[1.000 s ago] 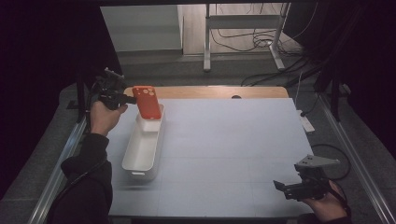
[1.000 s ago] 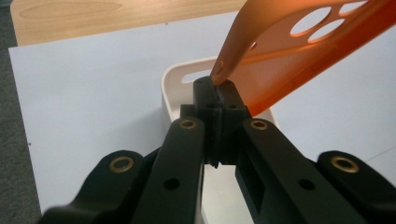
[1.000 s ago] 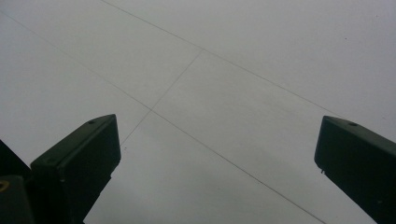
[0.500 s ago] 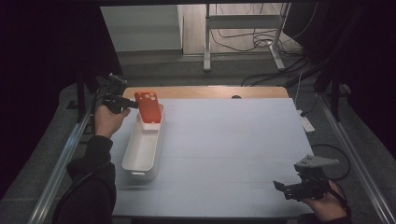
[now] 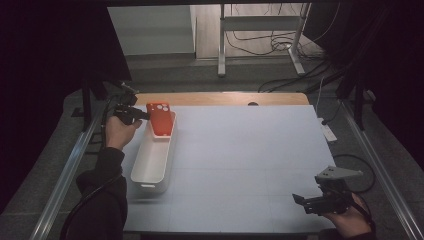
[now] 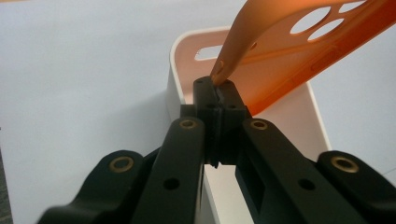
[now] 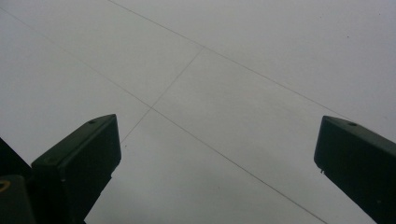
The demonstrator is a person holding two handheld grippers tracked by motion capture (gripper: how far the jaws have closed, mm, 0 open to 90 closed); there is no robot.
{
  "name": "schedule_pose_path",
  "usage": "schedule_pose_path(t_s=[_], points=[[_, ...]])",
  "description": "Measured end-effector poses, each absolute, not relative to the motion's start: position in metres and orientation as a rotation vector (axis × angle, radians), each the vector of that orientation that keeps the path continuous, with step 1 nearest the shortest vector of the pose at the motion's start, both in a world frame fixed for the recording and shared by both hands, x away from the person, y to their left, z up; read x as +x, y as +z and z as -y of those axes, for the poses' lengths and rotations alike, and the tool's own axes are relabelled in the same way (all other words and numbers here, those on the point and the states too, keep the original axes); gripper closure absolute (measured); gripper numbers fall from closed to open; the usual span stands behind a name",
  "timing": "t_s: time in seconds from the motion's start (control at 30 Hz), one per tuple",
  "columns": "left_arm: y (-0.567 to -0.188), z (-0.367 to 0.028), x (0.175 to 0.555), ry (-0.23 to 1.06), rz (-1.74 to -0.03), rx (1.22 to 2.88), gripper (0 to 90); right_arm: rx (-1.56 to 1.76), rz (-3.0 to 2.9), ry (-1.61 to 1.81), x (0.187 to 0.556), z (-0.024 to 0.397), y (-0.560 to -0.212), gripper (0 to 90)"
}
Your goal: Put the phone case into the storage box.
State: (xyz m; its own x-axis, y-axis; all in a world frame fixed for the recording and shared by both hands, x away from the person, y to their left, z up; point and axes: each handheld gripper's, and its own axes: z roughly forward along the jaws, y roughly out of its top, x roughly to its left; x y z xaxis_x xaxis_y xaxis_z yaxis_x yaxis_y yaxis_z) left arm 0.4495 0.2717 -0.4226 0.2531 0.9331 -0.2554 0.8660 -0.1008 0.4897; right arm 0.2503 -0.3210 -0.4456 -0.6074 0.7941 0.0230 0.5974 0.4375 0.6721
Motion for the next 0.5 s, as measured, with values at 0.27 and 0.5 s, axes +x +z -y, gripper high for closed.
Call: schedule_pose_path(t_s=[0.27, 0.5], points=[[-0.43, -0.267, 0.454, 0.152, -1.651, 1.991, 89.2, 1.196, -2.4, 0.94, 0.25, 0.321, -0.446, 0.4], [-0.436, -0.265, 0.456, 0.153, -1.666, 1.994, 89.1, 1.197, -2.402, 0.94, 0.251, 0.321, -0.446, 0.4]])
